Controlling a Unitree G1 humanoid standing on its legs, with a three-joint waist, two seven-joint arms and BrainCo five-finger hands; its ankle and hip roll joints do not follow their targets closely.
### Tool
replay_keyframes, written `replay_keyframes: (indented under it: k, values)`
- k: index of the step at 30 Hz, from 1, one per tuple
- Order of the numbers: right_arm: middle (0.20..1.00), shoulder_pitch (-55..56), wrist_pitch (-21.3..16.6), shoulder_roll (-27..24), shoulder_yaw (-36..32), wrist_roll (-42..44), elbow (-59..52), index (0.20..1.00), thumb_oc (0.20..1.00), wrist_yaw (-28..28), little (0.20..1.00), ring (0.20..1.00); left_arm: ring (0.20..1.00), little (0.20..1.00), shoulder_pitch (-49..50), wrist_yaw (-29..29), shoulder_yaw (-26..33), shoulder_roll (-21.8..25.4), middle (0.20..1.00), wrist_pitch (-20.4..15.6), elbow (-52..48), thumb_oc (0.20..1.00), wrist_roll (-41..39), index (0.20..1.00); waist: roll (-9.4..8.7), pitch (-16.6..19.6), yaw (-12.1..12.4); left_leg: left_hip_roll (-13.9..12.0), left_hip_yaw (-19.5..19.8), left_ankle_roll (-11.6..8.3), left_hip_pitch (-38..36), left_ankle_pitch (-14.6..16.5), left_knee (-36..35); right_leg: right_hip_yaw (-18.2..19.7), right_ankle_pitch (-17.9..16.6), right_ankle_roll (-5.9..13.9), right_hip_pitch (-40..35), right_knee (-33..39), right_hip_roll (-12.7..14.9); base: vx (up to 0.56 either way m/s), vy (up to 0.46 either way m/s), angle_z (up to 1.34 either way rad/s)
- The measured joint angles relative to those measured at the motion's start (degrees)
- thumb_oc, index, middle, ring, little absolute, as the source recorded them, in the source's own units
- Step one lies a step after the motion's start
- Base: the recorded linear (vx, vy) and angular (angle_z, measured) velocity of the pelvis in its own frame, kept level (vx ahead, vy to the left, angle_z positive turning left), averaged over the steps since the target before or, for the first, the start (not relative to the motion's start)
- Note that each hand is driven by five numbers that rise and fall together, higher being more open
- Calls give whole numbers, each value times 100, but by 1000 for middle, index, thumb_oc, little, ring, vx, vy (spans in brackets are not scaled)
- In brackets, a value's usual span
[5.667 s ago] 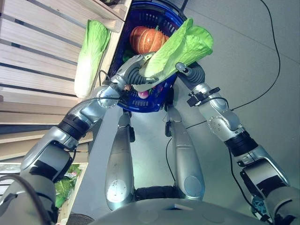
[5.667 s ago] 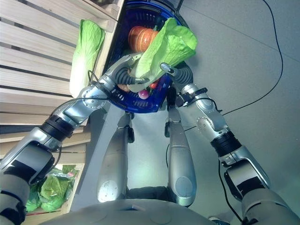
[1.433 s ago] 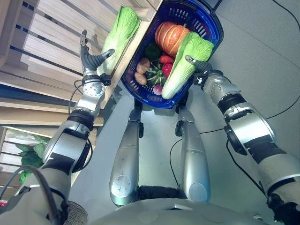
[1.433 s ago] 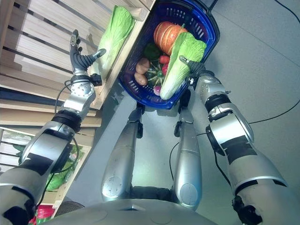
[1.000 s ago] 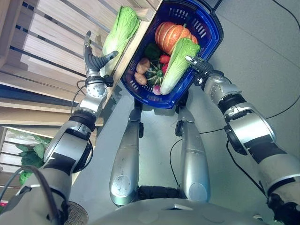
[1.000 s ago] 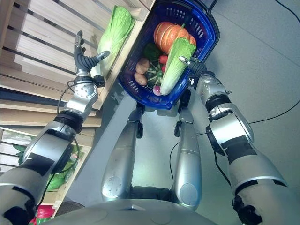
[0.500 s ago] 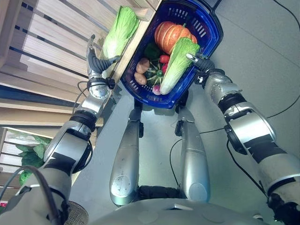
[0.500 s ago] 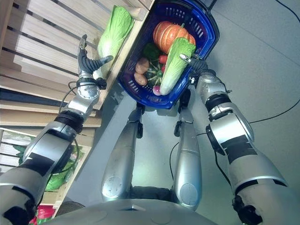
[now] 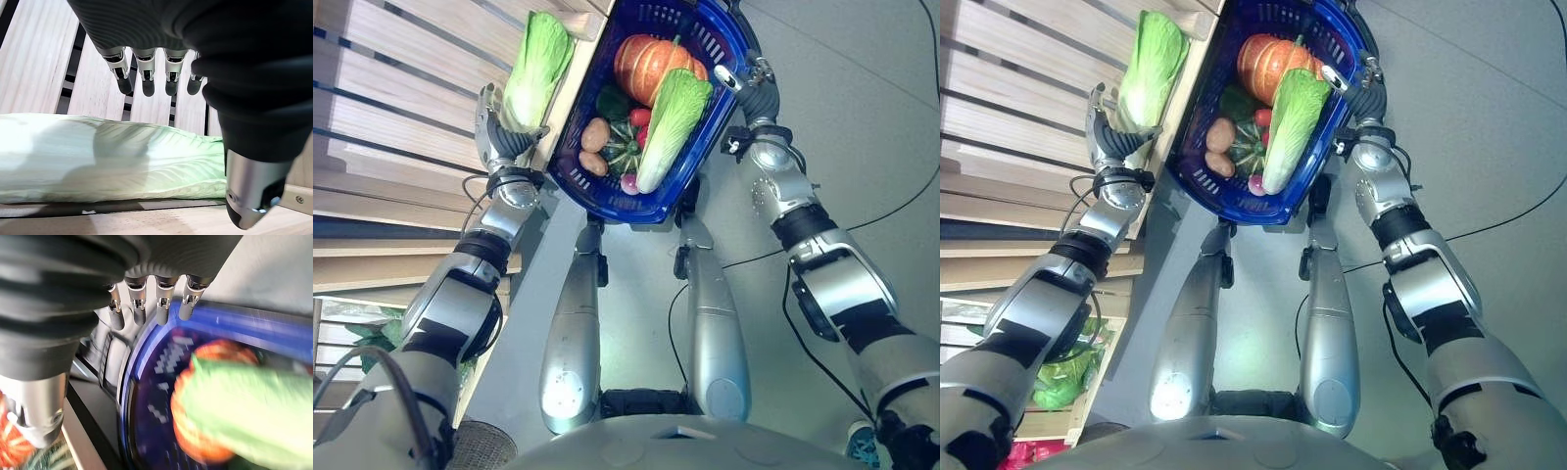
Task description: Pick up fruits and vegetables into the basket
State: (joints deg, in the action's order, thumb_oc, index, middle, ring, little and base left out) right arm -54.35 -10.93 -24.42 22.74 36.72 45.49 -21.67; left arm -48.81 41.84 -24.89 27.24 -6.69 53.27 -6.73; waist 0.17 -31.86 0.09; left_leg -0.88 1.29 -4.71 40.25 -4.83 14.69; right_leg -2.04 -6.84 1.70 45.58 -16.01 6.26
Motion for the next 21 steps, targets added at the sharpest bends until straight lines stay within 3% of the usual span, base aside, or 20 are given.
replay_keyframes:
  k: [13,21]
  values:
    - [1000,830,-534,-249,-420,-434,192,1000,1000,-1181,1000,1000,1000,1000,-28,183,43,69,1000,365,993,1000,223,1000,-3,0,-381,-39,-130,21,-1,109,-12,165,-19,50,10,168,-74,-3,19,-6]
    - [1000,870,-762,-381,-956,-217,1940,1000,1000,-1027,1000,1000,1000,1000,-193,-13,50,110,1000,449,1910,1000,163,1000,-11,-1,-443,-97,-189,13,-56,177,-13,183,-48,5,-38,201,-125,16,2,-4]
